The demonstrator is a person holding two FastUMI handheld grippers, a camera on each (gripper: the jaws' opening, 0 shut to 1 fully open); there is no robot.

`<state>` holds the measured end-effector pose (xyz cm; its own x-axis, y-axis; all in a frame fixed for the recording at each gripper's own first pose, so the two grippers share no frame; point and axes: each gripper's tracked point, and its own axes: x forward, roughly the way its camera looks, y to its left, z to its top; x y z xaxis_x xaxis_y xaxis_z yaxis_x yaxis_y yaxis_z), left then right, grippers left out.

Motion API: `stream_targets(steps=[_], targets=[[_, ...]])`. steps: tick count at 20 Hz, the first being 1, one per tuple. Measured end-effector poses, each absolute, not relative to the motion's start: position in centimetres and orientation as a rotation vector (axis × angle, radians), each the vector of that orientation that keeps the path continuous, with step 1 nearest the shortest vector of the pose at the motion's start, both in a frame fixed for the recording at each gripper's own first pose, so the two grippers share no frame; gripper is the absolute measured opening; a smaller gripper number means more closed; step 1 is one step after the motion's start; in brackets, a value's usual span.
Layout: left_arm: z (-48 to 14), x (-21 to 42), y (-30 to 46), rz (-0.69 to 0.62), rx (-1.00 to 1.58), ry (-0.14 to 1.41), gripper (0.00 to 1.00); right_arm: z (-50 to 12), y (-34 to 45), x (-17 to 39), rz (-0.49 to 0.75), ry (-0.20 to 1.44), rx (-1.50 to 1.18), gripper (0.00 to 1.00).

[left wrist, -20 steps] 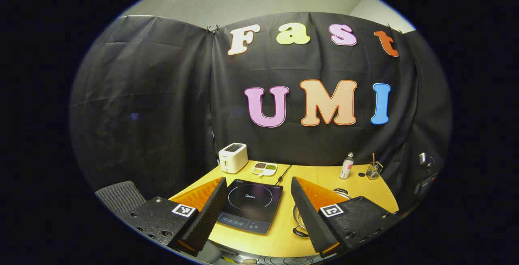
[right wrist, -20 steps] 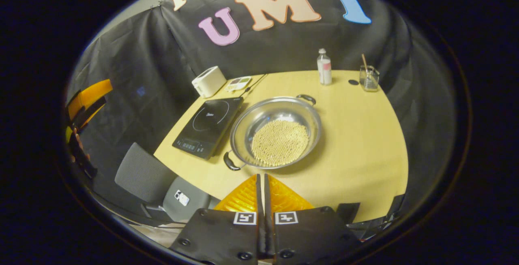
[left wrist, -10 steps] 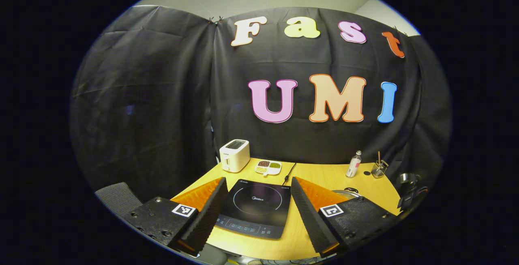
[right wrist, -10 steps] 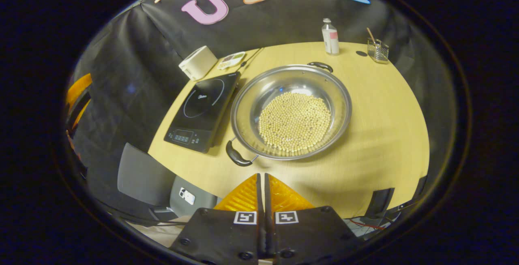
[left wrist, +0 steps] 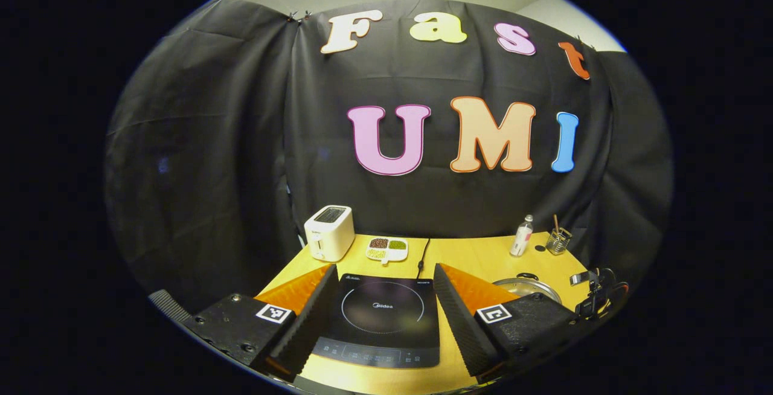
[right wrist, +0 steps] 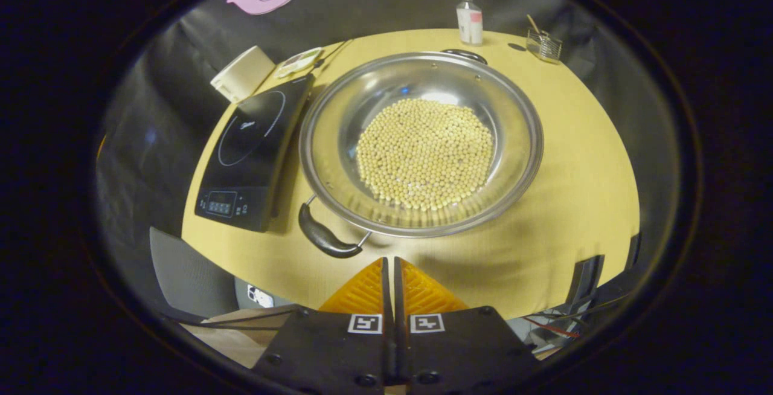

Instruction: First push the handle of the pot to place it horizontally, then grasp the pot with both hands and set it on the induction cooktop.

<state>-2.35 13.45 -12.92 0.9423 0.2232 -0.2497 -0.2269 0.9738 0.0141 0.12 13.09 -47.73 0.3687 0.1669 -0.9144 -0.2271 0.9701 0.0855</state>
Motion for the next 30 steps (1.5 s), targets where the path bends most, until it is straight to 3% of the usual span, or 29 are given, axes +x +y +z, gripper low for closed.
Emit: stream_targets(steps=[15, 16, 30], targets=[[-14.1, 0.0, 17.3, 0.103, 0.019, 0.248, 0.95, -48.8, 18.0, 1.0, 0.129, 1.173, -0.022, 0.03], [-14.3, -0.1, 17.3, 0.092, 0.017, 0.249, 0.92, -48.8, 18.6, 0.9, 0.126, 1.172, -0.011, 0.03], [-16.9, -0.3, 19.2, 0.073, -0.034, 0.295, 0.96, -48.8, 26.9, 5.0, 0.080, 1.153, 0.280, 0.02]])
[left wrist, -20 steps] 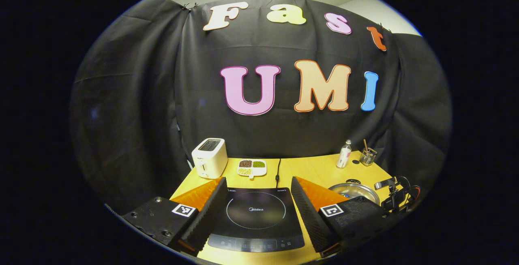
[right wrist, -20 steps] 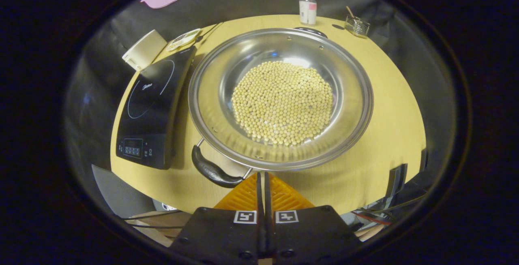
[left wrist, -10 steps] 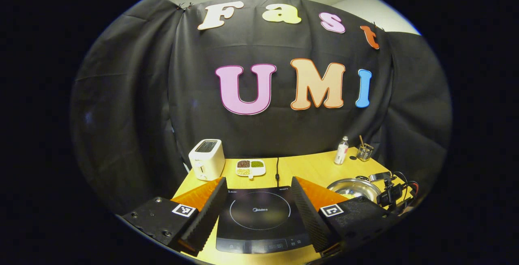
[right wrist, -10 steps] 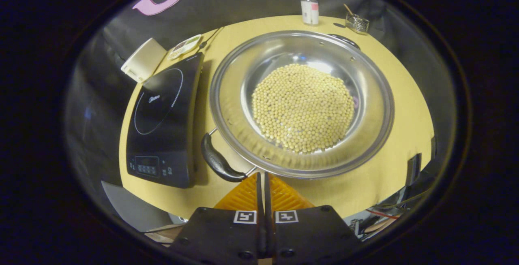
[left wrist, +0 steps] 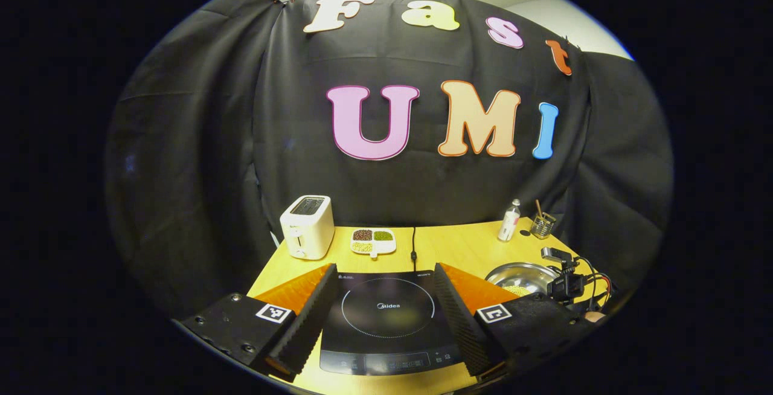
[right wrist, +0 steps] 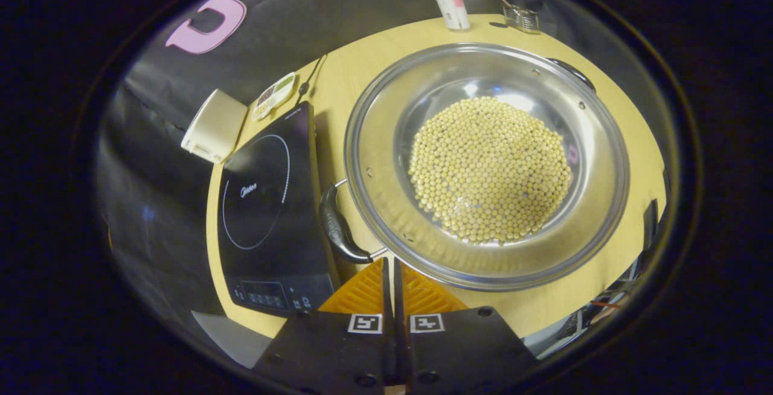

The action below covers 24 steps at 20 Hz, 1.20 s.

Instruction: First push the handle of the pot to place it horizontally, then grasp the pot with both hands and set it on the induction cooktop.

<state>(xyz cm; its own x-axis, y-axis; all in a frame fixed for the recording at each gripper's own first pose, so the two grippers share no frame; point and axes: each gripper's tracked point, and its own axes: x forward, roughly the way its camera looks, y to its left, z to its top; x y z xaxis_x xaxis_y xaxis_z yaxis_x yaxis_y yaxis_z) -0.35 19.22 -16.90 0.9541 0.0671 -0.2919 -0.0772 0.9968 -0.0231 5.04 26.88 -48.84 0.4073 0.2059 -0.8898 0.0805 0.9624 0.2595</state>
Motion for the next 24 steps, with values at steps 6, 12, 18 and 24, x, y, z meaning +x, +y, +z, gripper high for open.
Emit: stream_targets(steps=[6, 12, 18, 24], targets=[[-18.0, -0.4, 20.0, 0.095, -0.048, 0.319, 0.96, -48.9, 29.9, 6.6, 0.071, 1.147, 0.326, 0.03], [-18.7, -0.5, 20.7, 0.101, -0.060, 0.336, 0.93, -48.8, 30.6, 8.2, 0.055, 1.128, 0.353, 0.02], [-18.9, -0.4, 20.6, 0.086, -0.049, 0.336, 0.96, -48.4, 30.8, 8.7, 0.066, 1.126, 0.356, 0.00], [-19.7, -0.3, 19.1, 0.038, -0.071, 0.365, 0.96, -45.5, 28.0, 7.1, 0.089, 1.090, 0.330, 0.11]])
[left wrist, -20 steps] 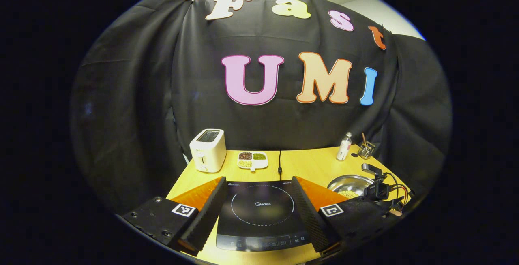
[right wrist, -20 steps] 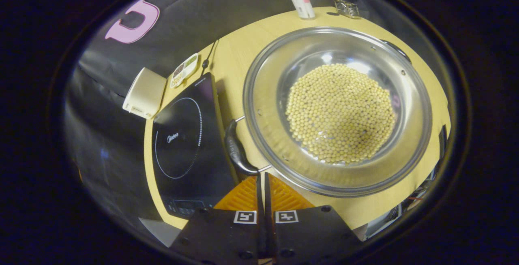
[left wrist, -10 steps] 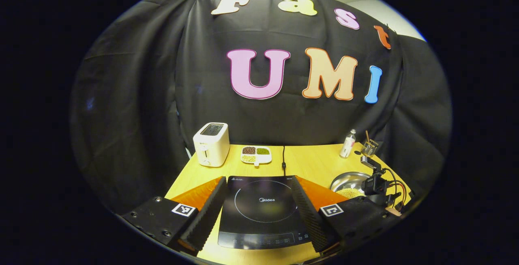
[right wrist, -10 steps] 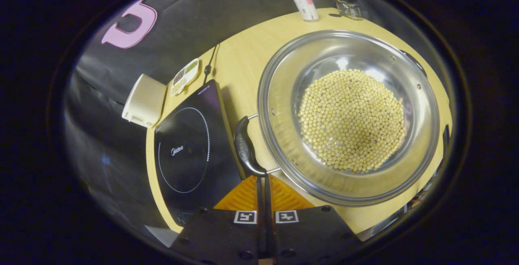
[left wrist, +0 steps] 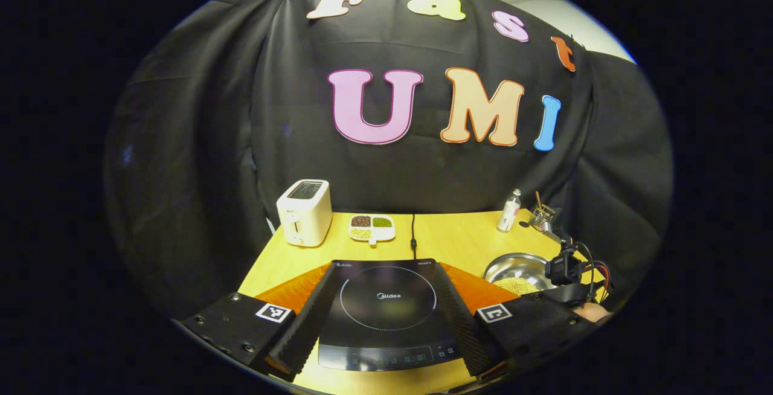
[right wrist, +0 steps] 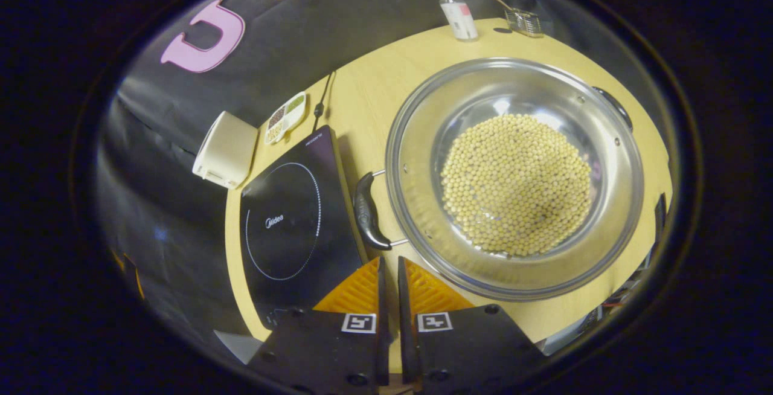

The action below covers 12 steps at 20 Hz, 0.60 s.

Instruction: First push the handle of the pot to place it horizontally, then grasp the pot with both hands and set it on the induction cooktop.

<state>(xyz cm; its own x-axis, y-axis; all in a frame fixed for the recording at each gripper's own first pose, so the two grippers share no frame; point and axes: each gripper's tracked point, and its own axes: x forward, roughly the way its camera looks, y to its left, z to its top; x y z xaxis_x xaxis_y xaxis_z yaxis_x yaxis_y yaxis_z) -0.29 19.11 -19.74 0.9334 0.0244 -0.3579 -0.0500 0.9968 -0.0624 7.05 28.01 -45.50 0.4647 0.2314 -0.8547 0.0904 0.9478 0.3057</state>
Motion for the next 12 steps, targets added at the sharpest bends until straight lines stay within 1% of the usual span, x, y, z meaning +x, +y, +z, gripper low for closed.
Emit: stream_targets(steps=[1, 3, 4, 7, 8, 9, 10, 12], targets=[[-20.0, -0.3, 18.9, 0.032, -0.070, 0.378, 0.96, -44.8, 27.2, 7.0, 0.098, 1.081, 0.331, 0.11], [-20.2, -0.1, 18.2, 0.010, -0.069, 0.396, 0.96, -43.7, 25.5, 5.7, 0.090, 1.074, 0.326, 0.31], [-20.5, 0.0, 17.8, -0.004, -0.069, 0.405, 0.96, -43.0, 24.6, 5.6, 0.087, 1.062, 0.336, 0.36], [-21.9, 0.8, 16.0, -0.046, -0.083, 0.452, 0.95, -41.4, 22.0, 5.3, 0.077, 1.050, 0.361, 0.66], [-22.6, 1.0, 15.2, -0.061, -0.098, 0.477, 0.95, -40.9, 21.1, 5.1, 0.077, 1.059, 0.363, 0.70], [-23.3, 1.0, 14.3, -0.075, -0.112, 0.504, 0.95, -40.3, 20.0, 4.8, 0.076, 1.059, 0.357, 0.84], [-24.0, 1.1, 13.5, -0.087, -0.128, 0.527, 0.96, -39.7, 19.1, 4.9, 0.076, 1.060, 0.355, 0.88], [-24.9, 1.5, 11.9, -0.104, -0.158, 0.562, 0.96, -38.4, 17.4, 5.5, 0.080, 1.051, 0.348, 1.00]])
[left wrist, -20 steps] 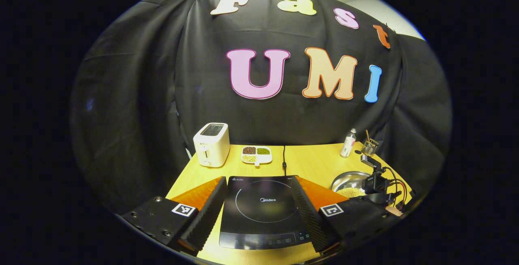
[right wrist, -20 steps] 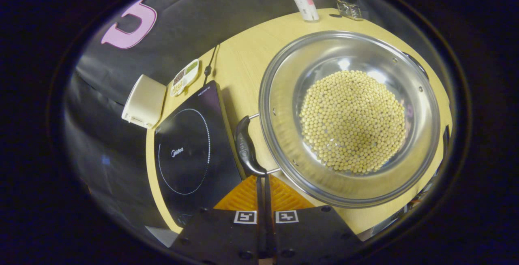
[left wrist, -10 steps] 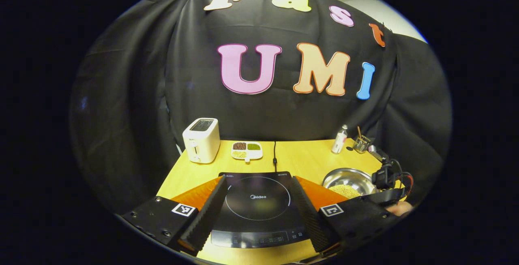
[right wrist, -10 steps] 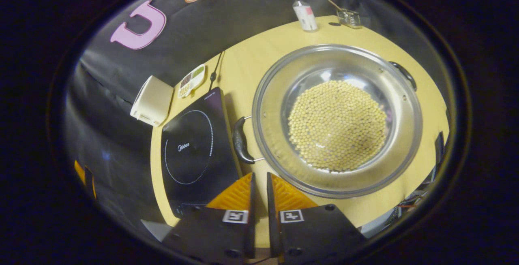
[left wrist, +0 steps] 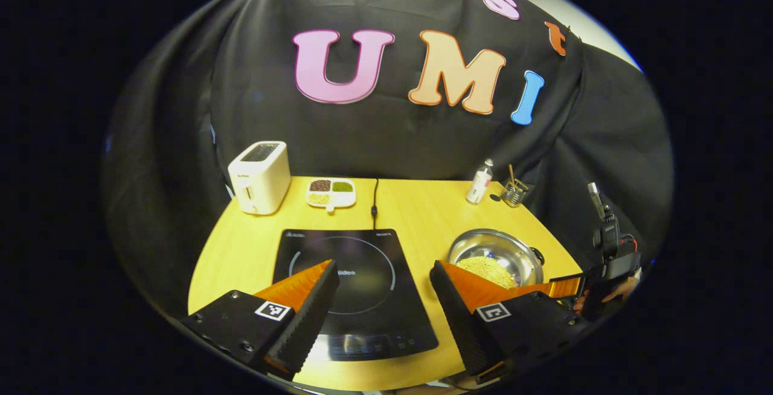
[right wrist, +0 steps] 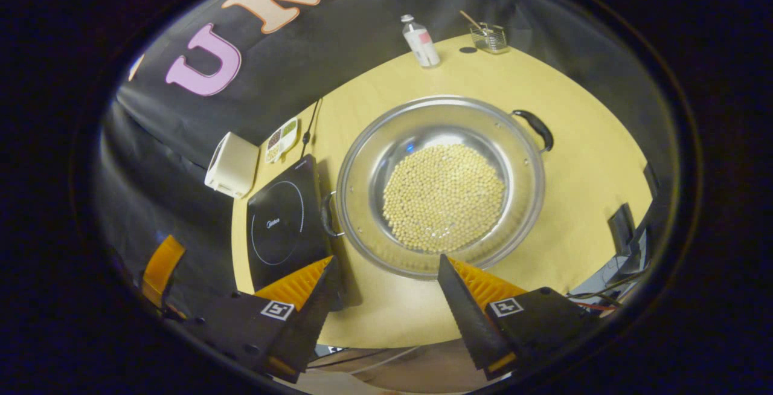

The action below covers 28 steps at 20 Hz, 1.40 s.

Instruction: First push the handle of the pot to place it horizontally, then grasp the pot with both hands and set it on the induction cooktop.

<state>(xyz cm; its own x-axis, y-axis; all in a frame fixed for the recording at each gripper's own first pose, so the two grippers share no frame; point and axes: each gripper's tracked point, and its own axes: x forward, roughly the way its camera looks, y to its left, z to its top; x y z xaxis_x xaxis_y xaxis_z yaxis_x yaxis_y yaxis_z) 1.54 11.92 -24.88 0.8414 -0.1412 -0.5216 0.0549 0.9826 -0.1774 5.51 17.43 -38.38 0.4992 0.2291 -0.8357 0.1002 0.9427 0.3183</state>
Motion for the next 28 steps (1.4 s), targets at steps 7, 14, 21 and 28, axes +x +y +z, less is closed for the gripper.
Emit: stream_targets(steps=[7, 14, 21, 28], targets=[[-29.5, 3.6, 6.6, -0.131, -0.204, 0.725, 0.96, -37.0, 9.4, 9.3, 0.112, 1.097, 0.240, 0.94], [-34.0, 5.7, 2.2, -0.126, -0.222, 0.906, 0.96, -38.5, 2.5, 14.7, 0.164, 1.182, 0.197, 0.94], [-38.6, 8.2, -0.1, -0.090, -0.244, 1.067, 0.96, -42.9, 0.4, 18.0, 0.251, 1.308, 0.194, 0.94], [-42.7, 8.9, -1.0, -0.072, -0.262, 1.231, 0.96, -46.3, 0.6, 19.1, 0.341, 1.414, 0.208, 1.00]])
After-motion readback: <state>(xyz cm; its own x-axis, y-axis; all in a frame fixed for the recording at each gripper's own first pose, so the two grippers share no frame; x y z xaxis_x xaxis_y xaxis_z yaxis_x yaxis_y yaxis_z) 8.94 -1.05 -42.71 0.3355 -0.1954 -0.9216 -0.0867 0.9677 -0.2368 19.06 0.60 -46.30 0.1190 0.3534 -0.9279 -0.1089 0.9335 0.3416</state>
